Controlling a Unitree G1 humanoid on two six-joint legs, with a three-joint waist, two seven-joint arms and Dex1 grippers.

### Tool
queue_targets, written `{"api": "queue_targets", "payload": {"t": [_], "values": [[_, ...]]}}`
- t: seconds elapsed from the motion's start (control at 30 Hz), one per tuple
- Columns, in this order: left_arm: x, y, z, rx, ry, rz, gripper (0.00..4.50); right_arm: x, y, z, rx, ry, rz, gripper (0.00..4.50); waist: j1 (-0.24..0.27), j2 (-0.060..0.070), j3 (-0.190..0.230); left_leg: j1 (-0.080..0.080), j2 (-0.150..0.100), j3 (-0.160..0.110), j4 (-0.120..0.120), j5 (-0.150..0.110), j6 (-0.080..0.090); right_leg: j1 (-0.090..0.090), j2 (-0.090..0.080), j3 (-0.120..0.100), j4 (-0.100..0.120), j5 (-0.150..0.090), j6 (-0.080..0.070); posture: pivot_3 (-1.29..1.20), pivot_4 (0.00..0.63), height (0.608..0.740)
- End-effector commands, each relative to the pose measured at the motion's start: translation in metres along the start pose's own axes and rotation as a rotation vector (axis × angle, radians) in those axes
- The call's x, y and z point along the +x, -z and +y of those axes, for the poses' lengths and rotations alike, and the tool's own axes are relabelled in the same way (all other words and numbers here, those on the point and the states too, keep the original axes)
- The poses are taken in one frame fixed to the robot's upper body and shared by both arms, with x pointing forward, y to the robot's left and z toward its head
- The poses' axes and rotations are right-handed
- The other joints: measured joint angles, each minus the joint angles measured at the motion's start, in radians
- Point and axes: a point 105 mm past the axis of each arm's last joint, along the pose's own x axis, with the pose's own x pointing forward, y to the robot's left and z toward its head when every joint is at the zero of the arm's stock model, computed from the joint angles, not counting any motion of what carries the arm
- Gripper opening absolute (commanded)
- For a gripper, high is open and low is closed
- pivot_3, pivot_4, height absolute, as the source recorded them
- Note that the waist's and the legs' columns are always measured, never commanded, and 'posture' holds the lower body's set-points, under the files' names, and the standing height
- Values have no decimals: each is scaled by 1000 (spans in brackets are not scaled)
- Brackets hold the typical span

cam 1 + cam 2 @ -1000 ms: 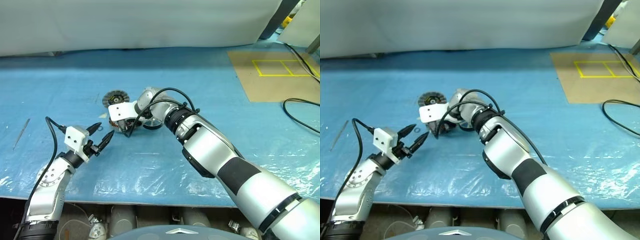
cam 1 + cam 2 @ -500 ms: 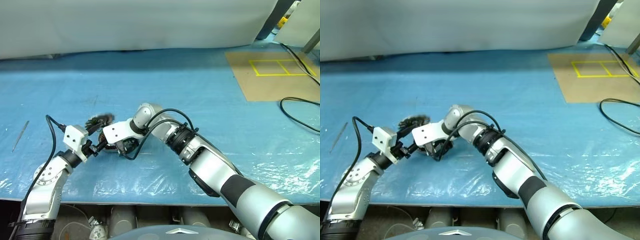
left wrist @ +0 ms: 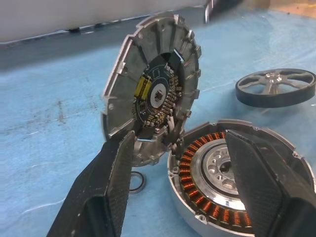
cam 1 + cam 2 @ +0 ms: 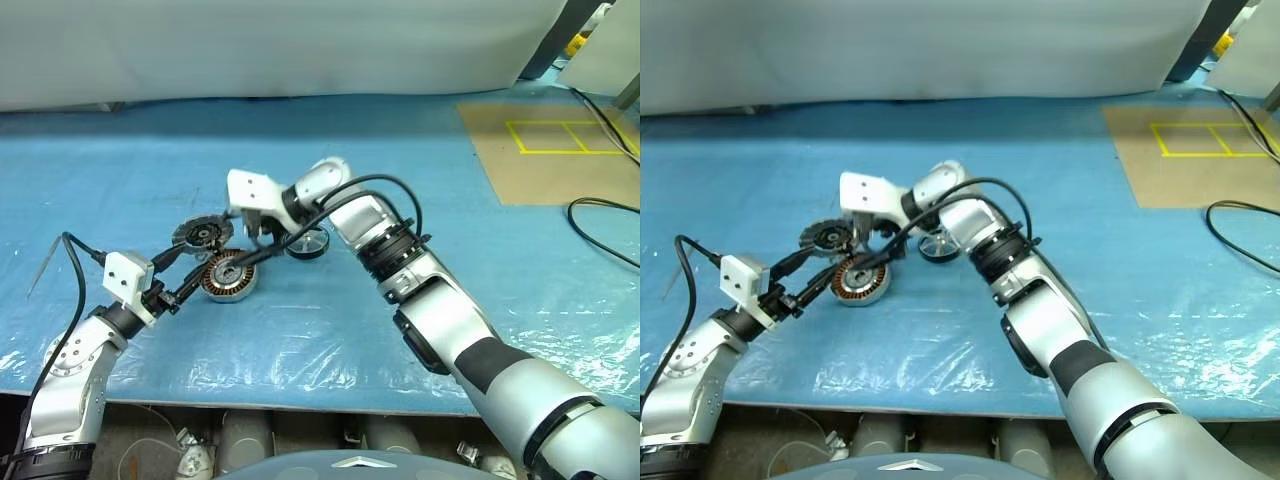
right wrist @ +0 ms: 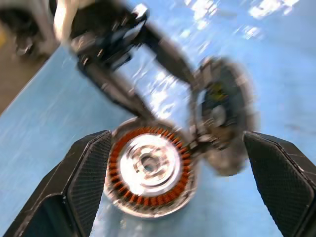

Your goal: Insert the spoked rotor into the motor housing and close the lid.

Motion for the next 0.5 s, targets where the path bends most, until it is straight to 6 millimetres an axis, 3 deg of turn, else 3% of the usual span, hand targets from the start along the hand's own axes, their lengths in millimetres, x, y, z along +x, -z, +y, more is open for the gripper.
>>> {"api": "queue_targets", "payload": {"t": [0.03,0.23,0.5], "values": [[-9,-4,22,56,-90,17,3044,-27,-24,-17,11,114,-171,4453,0,0,0,0,0,0,0,0,0,0,0,0,0,0,0,0,150,740],[-5,3,40,65,-174,45,3044,-68,-19,-35,100,318,-305,4453,2,-1,0,0,0,0,0,2,-3,0,0,0,0,0,0,0,150,740],[9,28,37,107,-102,155,3044,-105,12,-39,168,484,-278,4453,4,-2,0,0,-1,0,0,2,-4,0,0,0,0,0,1,0,150,740]]}}
